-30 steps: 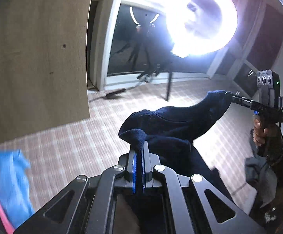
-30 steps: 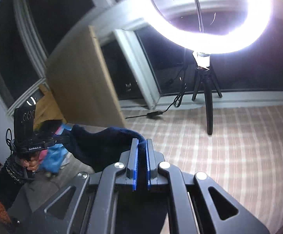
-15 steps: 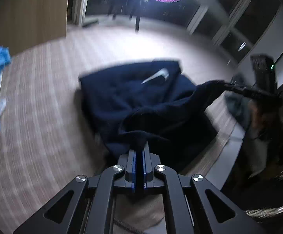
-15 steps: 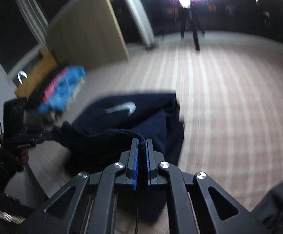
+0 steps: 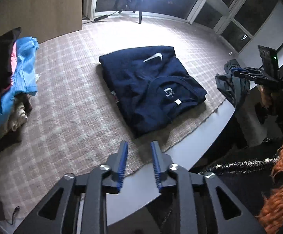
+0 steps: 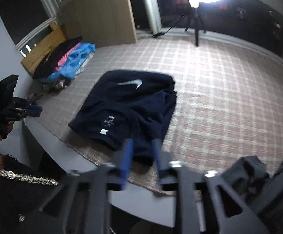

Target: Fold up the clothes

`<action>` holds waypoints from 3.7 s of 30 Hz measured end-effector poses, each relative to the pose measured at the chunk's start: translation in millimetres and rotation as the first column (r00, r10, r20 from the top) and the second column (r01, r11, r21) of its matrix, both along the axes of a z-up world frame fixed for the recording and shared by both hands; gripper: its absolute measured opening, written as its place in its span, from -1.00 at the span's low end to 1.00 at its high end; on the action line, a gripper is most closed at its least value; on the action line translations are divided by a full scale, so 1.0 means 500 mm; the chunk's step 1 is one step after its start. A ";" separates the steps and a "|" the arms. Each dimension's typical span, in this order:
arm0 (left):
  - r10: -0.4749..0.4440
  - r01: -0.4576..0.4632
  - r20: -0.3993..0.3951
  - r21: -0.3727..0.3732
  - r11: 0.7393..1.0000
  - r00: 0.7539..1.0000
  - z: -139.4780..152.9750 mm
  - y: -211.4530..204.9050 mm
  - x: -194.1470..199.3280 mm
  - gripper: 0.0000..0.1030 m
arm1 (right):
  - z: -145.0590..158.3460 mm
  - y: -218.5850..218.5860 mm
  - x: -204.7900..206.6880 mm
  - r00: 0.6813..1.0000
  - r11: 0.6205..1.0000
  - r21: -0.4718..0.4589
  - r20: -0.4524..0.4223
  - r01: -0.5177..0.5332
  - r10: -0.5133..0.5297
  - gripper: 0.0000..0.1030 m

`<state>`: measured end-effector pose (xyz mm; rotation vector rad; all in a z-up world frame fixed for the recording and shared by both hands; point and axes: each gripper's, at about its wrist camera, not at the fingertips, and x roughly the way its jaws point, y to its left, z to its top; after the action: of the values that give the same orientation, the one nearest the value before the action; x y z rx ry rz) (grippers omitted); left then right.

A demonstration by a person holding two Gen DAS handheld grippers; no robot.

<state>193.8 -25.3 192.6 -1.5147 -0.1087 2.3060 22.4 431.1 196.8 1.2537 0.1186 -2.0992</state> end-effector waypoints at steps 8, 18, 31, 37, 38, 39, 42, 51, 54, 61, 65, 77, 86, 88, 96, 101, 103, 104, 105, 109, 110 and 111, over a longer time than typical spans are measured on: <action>-0.102 0.102 -0.019 0.020 0.995 0.995 -0.096 0.118 -0.149 -0.54 | -0.088 -0.077 -0.094 0.999 1.000 -0.007 0.013 0.030 -0.030 -0.43; -0.295 0.300 -0.114 0.029 0.954 0.949 -0.128 0.369 -0.288 -0.57 | -0.145 -0.107 -0.386 0.966 0.978 -0.161 0.245 0.130 -0.088 -0.43; -0.421 0.422 -0.028 0.002 0.907 0.906 -0.212 0.449 -0.296 -0.53 | -0.228 -0.164 -0.437 0.864 0.915 -0.389 0.492 0.108 0.107 -0.36; -0.428 0.429 -0.024 0.014 0.903 0.903 -0.213 0.448 -0.290 -0.53 | -0.272 -0.110 -0.439 0.778 0.825 -0.493 0.618 0.276 0.109 -0.34; -0.429 0.430 -0.022 0.015 0.903 0.903 -0.213 0.447 -0.290 -0.53 | -0.271 -0.099 -0.437 0.779 0.819 -0.498 0.618 0.285 0.104 -0.34; -0.430 0.430 -0.021 0.016 0.903 0.903 -0.212 0.447 -0.291 -0.53 | -0.273 -0.094 -0.438 0.777 0.819 -0.494 0.621 0.293 0.097 -0.34; -0.426 0.426 -0.002 0.033 0.904 0.905 -0.211 0.446 -0.298 -0.52 | -0.286 -0.103 -0.449 0.774 0.841 -0.455 0.629 0.292 0.071 -0.34; -0.437 0.435 0.014 0.085 0.897 0.899 -0.213 0.436 -0.299 -0.47 | -0.201 -0.149 -0.411 0.955 0.980 -0.199 0.292 0.013 0.046 -0.92; -0.405 0.400 0.030 0.113 0.910 0.914 -0.178 0.391 -0.305 -0.51 | -0.211 -0.146 -0.430 0.932 0.978 -0.207 0.359 0.033 0.044 -0.84; -0.039 0.040 -0.051 0.006 0.999 0.998 -0.124 0.087 -0.374 -0.33 | -0.191 -0.095 -0.442 0.925 0.963 -0.256 0.379 0.085 0.019 -0.49; 0.139 -0.142 0.034 0.113 0.983 0.990 -0.168 -0.033 -0.429 -0.33 | -0.216 -0.108 -0.446 0.894 0.954 -0.287 0.446 0.091 0.049 -0.49; 0.131 -0.130 -0.005 0.086 0.988 0.991 -0.212 -0.011 -0.453 -0.93 | -0.231 -0.153 -0.449 0.933 0.974 -0.208 0.360 0.093 -0.012 -0.90; 0.193 -0.193 -0.092 0.009 0.981 0.977 -0.146 -0.008 -0.443 -0.93 | -0.150 -0.127 -0.417 0.972 0.972 -0.198 0.221 0.124 -0.079 -0.83; 0.098 -0.095 -0.104 0.037 0.995 0.990 -0.136 0.039 -0.439 -0.93 | -0.150 -0.186 -0.394 0.981 0.983 -0.184 0.192 0.013 0.023 -0.83; 0.072 -0.072 -0.030 0.001 0.997 0.997 -0.215 0.058 -0.447 -0.93 | -0.213 -0.235 -0.388 0.993 0.998 0.064 0.114 -0.028 0.020 -1.00; 0.081 -0.082 -0.080 -0.004 0.997 0.993 -0.126 0.026 -0.371 -0.95 | -0.113 -0.164 -0.325 0.998 1.000 0.029 0.055 0.003 -0.005 -0.92; 0.034 -0.034 -0.094 0.006 0.999 0.995 -0.108 0.044 -0.337 -0.93 | -0.092 -0.174 -0.267 0.999 1.000 -0.006 0.040 -0.030 0.030 -0.92; 0.010 -0.008 -0.095 0.023 1.000 0.995 -0.103 0.054 -0.311 -0.87 | -0.092 -0.182 -0.237 0.998 0.999 -0.017 0.043 -0.048 0.049 -0.92; -0.013 0.016 -0.091 0.040 0.999 0.996 -0.102 0.065 -0.287 -0.87 | -0.099 -0.195 -0.216 0.997 0.998 -0.020 0.052 -0.062 0.063 -0.92; -0.082 0.084 -0.028 0.086 0.993 0.996 -0.138 0.114 -0.227 -0.83 | -0.173 -0.243 -0.149 0.985 0.993 0.014 0.133 -0.115 0.112 -0.91; -0.093 0.093 -0.001 0.082 0.992 0.996 -0.158 0.125 -0.213 -0.83 | -0.195 -0.252 -0.134 0.980 0.991 0.034 0.157 -0.131 0.124 -0.91; -0.105 0.102 0.041 0.070 0.992 0.994 -0.188 0.136 -0.194 -0.83 | -0.212 -0.255 -0.113 0.976 0.985 0.074 0.169 -0.154 0.140 -0.91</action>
<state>96.6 42.4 98.6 -1.5025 -0.1166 2.1668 -34.0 303.4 90.6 1.4186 0.2250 -1.8747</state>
